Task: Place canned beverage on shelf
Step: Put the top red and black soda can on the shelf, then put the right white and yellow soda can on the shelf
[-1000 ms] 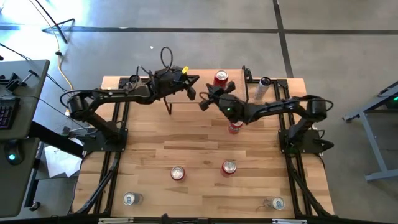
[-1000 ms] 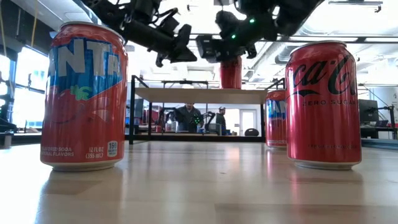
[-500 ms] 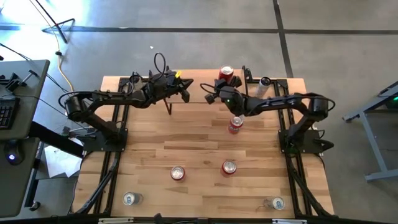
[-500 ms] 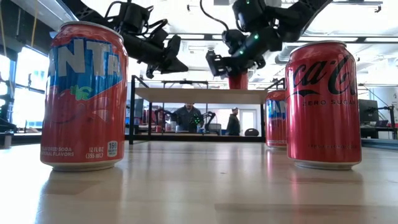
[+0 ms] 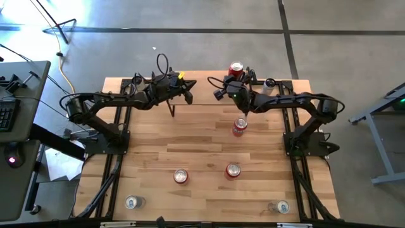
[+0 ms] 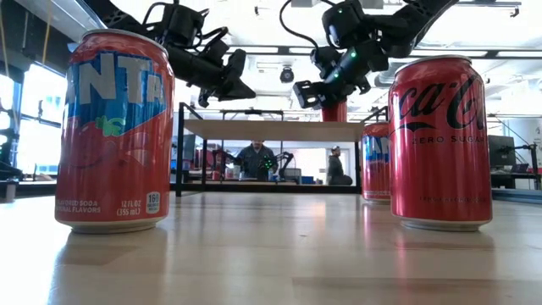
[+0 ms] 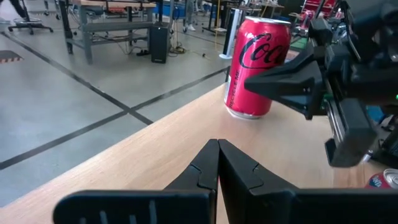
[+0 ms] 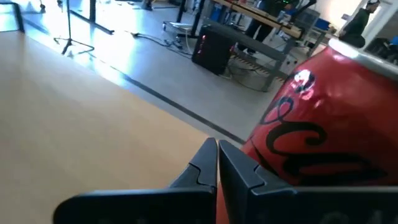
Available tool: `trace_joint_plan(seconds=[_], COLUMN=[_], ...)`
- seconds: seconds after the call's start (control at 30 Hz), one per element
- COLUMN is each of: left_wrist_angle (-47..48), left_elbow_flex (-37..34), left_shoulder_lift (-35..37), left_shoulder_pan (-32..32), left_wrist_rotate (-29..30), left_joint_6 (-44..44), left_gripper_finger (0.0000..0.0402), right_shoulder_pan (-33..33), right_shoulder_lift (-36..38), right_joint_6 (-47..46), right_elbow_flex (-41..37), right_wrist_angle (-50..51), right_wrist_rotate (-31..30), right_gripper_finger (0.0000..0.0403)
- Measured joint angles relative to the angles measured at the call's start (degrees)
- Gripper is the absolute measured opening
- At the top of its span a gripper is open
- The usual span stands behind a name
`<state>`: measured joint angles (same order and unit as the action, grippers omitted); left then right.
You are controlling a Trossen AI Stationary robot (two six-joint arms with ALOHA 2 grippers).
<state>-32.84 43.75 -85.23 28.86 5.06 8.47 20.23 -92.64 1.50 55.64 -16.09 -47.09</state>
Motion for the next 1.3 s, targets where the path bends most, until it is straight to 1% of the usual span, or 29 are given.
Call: trace_joint_plan(seconds=[0.2,0.33,0.53,0.6,0.73,0.87,1.03,1.13,1.23,1.3], left_wrist_angle=[0.18,0.03,0.00,-0.01,-0.01,-0.02,-0.09,-0.06,0.05,0.07], left_elbow_flex=[0.00,0.00,0.00,0.00,0.00,0.00,0.00,0.00,0.02,0.02], left_shoulder_lift=[0.00,0.00,0.00,0.00,0.00,0.00,0.00,0.13,0.97,1.96], left_shoulder_pan=[0.00,0.00,0.00,0.00,0.00,0.00,-0.36,-0.99,-1.90,-2.54], left_wrist_rotate=[0.00,0.00,0.00,0.00,0.00,0.00,0.00,-1.05,-2.54,-2.97], left_joint_6=[-0.04,-0.06,-0.07,-0.07,-0.11,-0.15,-1.21,-1.72,-2.43,-2.81], left_gripper_finger=[0.0000,0.0000,0.0000,0.0000,0.0000,0.0000,0.0000,0.0000,0.0000,0.0000], right_shoulder_pan=[1.54,3.34,6.30,6.81,6.09,4.17,1.82,0.57,0.48,1.64], right_shoulder_lift=[3.64,5.40,5.28,5.26,6.38,10.23,19.74,27.01,33.94,36.87], right_joint_6=[1.51,1.98,1.38,1.51,4.95,7.30,7.99,7.30,2.95,-0.92], right_elbow_flex=[0.00,0.00,0.00,0.00,0.01,0.07,0.13,0.15,1.01,2.63], right_wrist_angle=[4.76,6.66,6.75,6.46,5.10,7.78,19.15,29.19,41.80,50.60], right_wrist_rotate=[0.09,1.66,7.31,8.38,8.83,11.78,16.46,16.72,15.80,15.65], right_gripper_finger=[0.0000,0.0000,0.0000,0.0000,0.0000,0.0000,0.0000,0.0000,0.0000,0.0000])
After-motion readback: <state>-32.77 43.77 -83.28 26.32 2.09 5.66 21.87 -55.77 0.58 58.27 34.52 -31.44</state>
